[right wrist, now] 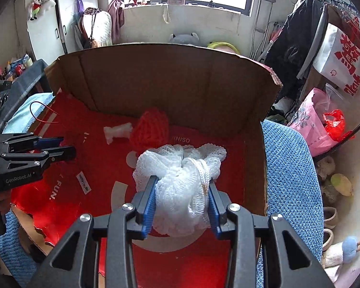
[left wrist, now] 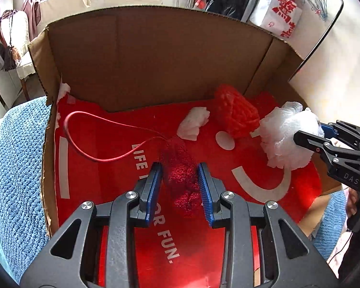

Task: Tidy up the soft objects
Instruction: 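Lower both items into the box and open both grippers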

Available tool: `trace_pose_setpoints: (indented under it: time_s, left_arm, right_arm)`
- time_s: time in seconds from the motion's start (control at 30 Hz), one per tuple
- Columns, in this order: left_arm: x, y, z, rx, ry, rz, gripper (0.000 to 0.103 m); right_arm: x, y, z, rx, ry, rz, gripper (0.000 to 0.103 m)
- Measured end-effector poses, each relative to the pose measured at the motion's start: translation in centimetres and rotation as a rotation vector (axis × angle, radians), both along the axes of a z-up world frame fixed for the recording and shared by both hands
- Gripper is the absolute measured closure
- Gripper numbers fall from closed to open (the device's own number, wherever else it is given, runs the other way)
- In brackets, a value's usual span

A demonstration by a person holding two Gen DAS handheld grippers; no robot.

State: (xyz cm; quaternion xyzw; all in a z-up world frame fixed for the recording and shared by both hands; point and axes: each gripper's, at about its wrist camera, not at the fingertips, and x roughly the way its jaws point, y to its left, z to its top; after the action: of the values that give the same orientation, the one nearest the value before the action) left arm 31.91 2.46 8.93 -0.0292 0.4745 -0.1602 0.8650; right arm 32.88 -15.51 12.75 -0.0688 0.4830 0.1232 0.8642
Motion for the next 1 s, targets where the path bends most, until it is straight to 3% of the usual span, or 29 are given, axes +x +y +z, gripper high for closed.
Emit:
trace_pose_setpoints:
  time_s: [0.3, 1.0]
  left_arm:
    - [2.5, -1.2, -0.8, 0.052, 0.041, 0.003, 0.073]
    - [3.6, -1.8, -1.0, 0.131, 0.047, -0.009, 0.073]
  right_arm:
    - [1.0, 0.8, -1.2, -0.085, 0.063, 0.031, 0.059]
    - [0.9, 1.0, -1.5, -0.144, 0.075, 0.065, 0.051]
